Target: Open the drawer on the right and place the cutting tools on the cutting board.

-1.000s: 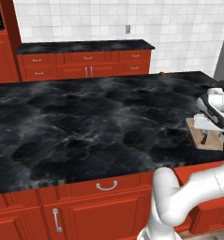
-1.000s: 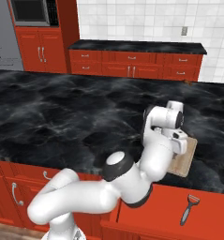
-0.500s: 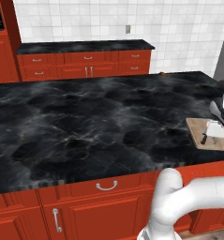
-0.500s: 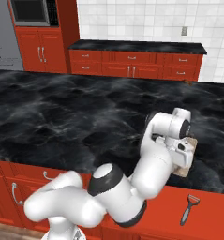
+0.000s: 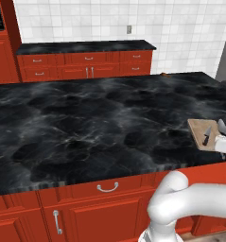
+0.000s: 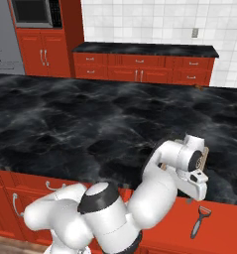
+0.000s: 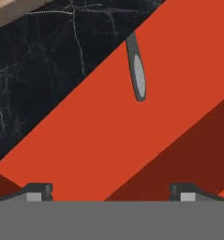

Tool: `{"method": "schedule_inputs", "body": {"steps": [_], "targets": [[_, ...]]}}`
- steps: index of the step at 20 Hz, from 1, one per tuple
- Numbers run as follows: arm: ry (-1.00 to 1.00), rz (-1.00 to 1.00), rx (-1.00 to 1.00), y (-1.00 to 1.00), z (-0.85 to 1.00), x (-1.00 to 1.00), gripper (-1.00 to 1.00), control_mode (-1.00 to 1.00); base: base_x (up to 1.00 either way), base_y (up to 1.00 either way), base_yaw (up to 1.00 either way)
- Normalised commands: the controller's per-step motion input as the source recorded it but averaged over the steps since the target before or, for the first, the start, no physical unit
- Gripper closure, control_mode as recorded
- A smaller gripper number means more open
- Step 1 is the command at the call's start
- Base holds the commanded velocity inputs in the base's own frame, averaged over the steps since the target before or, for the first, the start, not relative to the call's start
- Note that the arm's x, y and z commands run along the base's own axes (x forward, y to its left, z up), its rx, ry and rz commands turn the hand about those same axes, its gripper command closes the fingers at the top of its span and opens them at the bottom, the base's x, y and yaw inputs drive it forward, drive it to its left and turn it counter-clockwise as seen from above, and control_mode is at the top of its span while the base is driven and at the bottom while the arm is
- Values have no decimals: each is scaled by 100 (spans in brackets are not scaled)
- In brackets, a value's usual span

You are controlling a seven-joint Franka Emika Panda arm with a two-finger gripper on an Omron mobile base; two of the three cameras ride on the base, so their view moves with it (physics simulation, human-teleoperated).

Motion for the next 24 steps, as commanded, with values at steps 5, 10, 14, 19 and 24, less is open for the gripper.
{"method": "schedule_inputs", "body": {"steps": [5,10,14,19,24], "targets": [[0,-1,0,-68,-28,0,-100,-100,0,0,0],[-5,2,0,-54,-36,3,-100,-100,0,0,0],[-12,6,1,-10,-44,24,-100,-100,0,0,0],[-8,5,0,-6,-26,9,-100,-100,0,0,0],[2,0,0,-4,-18,-2,-100,-100,0,0,0]]}}
